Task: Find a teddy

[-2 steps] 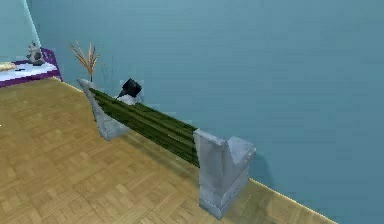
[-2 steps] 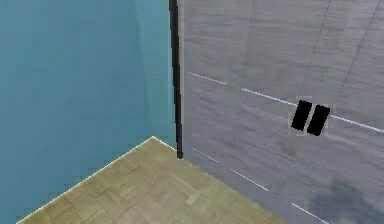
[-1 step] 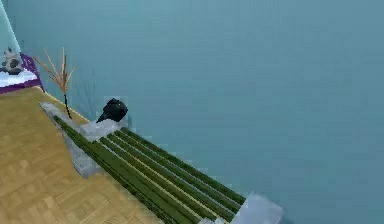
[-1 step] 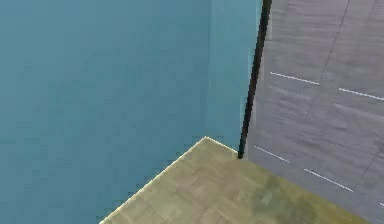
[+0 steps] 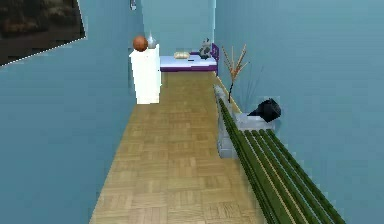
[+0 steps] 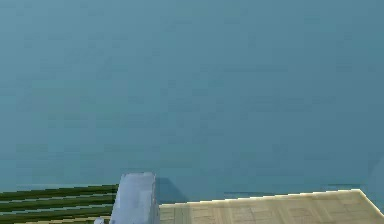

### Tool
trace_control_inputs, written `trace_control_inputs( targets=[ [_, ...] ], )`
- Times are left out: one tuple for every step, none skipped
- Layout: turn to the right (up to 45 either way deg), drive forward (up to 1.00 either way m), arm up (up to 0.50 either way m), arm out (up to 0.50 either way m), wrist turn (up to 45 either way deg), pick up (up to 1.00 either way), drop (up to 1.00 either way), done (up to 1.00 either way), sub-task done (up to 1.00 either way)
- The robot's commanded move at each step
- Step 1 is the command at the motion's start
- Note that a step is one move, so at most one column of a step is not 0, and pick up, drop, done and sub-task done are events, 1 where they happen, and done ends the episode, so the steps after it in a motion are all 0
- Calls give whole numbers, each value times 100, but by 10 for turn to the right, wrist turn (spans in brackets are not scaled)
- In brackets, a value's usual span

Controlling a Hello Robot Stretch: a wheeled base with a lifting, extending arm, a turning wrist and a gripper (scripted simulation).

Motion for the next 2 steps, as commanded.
trace_control_inputs(
  targets=[
    [-30,0,0,0,0,0,0,0,0],
    [0,100,0,0,0,0,0,0,0]
  ],
)
